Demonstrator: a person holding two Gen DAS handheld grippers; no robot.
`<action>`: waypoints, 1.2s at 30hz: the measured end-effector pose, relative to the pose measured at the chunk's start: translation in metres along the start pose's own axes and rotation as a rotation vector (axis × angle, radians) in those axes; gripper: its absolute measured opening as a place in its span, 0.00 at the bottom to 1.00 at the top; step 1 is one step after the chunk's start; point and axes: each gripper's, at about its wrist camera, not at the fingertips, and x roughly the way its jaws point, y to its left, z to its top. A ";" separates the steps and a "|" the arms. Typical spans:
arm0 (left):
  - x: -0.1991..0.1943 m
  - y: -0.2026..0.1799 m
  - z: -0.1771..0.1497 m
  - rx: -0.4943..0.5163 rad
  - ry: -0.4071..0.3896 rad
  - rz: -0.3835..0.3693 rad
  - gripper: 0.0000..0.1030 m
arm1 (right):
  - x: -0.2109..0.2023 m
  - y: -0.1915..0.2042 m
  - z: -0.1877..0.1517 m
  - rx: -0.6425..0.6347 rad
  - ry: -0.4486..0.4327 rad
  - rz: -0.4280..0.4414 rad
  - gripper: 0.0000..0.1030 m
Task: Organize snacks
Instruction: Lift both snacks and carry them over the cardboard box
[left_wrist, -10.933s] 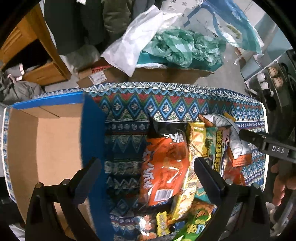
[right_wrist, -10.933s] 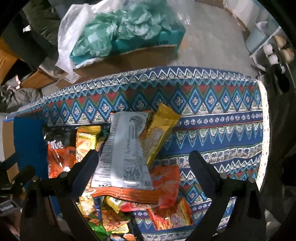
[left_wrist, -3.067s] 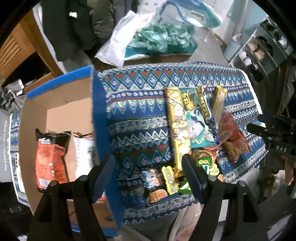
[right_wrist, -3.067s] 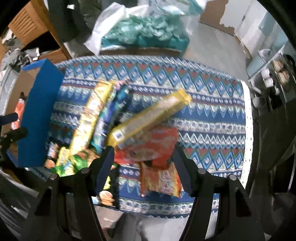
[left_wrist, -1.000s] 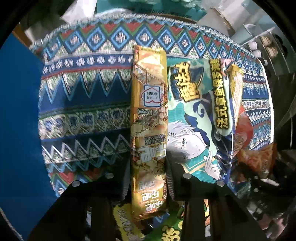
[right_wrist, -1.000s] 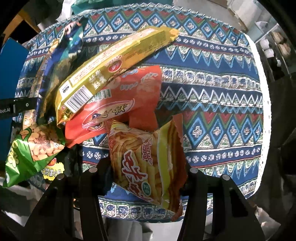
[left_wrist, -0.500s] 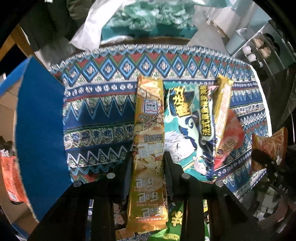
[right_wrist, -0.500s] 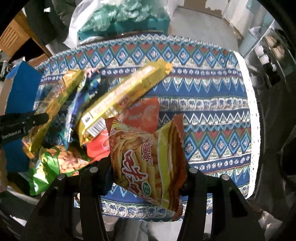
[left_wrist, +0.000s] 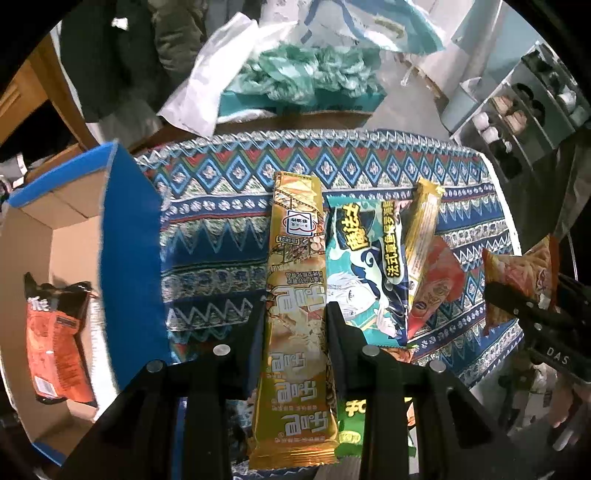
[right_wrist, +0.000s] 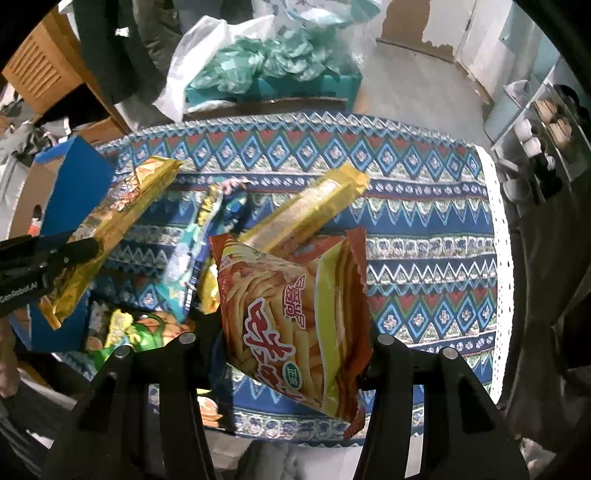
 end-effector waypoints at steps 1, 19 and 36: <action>-0.004 0.002 -0.001 -0.002 -0.007 0.001 0.31 | -0.003 0.003 0.002 -0.004 -0.005 0.004 0.50; -0.087 0.044 -0.008 -0.030 -0.154 0.012 0.31 | -0.052 0.066 0.028 -0.098 -0.112 0.043 0.50; -0.134 0.114 -0.031 -0.113 -0.236 0.040 0.31 | -0.055 0.167 0.052 -0.254 -0.122 0.117 0.50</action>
